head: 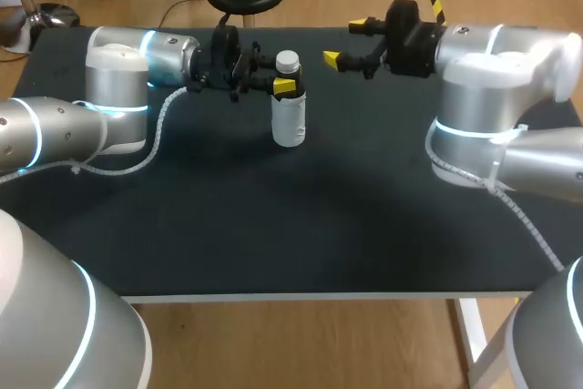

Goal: Unscrew the bottle cap

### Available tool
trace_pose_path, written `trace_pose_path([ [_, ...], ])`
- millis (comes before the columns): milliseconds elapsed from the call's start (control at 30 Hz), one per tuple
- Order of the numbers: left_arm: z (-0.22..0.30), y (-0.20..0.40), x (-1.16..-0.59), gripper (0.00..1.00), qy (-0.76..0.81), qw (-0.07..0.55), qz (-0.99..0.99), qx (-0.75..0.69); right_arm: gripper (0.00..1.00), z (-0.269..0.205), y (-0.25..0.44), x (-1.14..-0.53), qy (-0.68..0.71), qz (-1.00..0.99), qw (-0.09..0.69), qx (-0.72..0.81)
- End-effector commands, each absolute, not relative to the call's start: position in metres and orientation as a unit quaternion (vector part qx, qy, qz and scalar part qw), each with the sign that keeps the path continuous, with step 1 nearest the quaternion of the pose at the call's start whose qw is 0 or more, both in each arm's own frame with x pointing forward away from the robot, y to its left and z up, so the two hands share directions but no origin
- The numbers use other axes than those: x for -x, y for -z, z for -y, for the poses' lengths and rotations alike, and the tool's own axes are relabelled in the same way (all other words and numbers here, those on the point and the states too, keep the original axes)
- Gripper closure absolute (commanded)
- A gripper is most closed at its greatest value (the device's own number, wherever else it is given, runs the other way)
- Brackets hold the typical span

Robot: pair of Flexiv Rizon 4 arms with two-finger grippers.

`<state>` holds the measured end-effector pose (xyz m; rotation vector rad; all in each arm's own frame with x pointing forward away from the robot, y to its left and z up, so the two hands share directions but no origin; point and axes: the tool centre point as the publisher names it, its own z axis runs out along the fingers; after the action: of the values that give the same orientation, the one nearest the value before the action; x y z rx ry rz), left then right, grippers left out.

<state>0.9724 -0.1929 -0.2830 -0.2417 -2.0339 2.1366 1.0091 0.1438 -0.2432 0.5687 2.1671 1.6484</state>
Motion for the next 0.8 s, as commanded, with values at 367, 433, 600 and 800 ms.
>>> trace_pose_path([
  [367,0.193,0.284,-0.973,1.0,-0.72,0.09,0.683,0.083,0.0,-0.178,0.247,-0.974,-0.63,-0.741,0.142,-0.184],
  [433,0.193,0.284,-0.973,1.0,-0.72,0.09,0.683,0.083,0.0,-0.18,0.246,-0.97,-0.634,-0.738,0.141,-0.185],
  [600,0.193,0.284,-0.973,1.0,-0.72,0.09,0.683,0.083,0.0,-0.188,0.241,-0.96,-0.642,-0.731,0.133,-0.188],
  [800,0.193,0.284,-0.973,1.0,-0.72,0.09,0.683,0.083,0.0,-0.207,0.242,-0.95,-0.64,-0.733,0.133,-0.185],
])
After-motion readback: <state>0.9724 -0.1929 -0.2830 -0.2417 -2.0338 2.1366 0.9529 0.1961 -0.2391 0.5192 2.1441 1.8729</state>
